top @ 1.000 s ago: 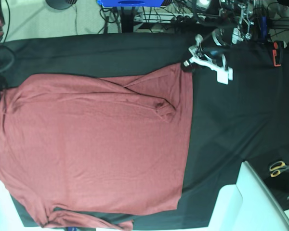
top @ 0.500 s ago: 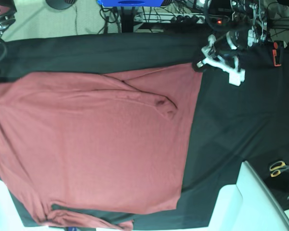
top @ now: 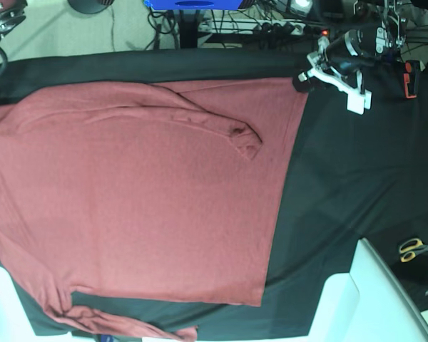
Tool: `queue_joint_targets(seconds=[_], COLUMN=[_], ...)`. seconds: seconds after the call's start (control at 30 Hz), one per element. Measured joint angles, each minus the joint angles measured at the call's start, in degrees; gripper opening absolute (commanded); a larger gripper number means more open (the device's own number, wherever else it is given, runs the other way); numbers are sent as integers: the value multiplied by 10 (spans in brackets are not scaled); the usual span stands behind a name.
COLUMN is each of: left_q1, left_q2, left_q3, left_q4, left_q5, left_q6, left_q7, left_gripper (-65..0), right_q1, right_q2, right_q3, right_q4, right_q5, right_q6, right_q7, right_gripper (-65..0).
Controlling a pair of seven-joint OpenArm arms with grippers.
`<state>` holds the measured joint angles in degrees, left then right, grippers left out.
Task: Fold the T-shirt properly
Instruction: 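Drag the held edge away from the shirt body to flatten it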
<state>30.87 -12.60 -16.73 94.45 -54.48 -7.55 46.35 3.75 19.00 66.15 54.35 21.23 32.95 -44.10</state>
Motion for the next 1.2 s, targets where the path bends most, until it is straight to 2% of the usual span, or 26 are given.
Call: queue_joint_targets(seconds=[0.17, 0.5, 1.07, 1.1, 1.17, 1.2], left_q1=[16, 66, 65, 65, 64, 63], left_q2=[0, -1, -1, -1, -1, -1], left_q3=[0, -1, -1, -1, -1, -1], left_q4=[0, 43, 34, 34, 34, 34], left_q5=[0, 3, 3, 2, 4, 4], left_q6=[0, 0, 0, 0, 0, 0], left_q7=[2, -2, -2, -2, -2, -2], left_gripper=[-650, -650, -650, -650, -650, -650], right_q1=[-15, -52, -54, -54, -54, -53], right_q2=[1, 0, 0, 0, 1, 0], right_q3=[1, -2, -2, -6, -35, -45], right_q4=[19, 19, 19, 19, 19, 19], right_q5=[0, 0, -2, -2, -3, -3], right_q6=[-1, -1, -2, -10, -58, -71], right_q7=[-25, -29, -29, -29, -26, -28], right_gripper=[-648, -648, -648, -647, -644, -644])
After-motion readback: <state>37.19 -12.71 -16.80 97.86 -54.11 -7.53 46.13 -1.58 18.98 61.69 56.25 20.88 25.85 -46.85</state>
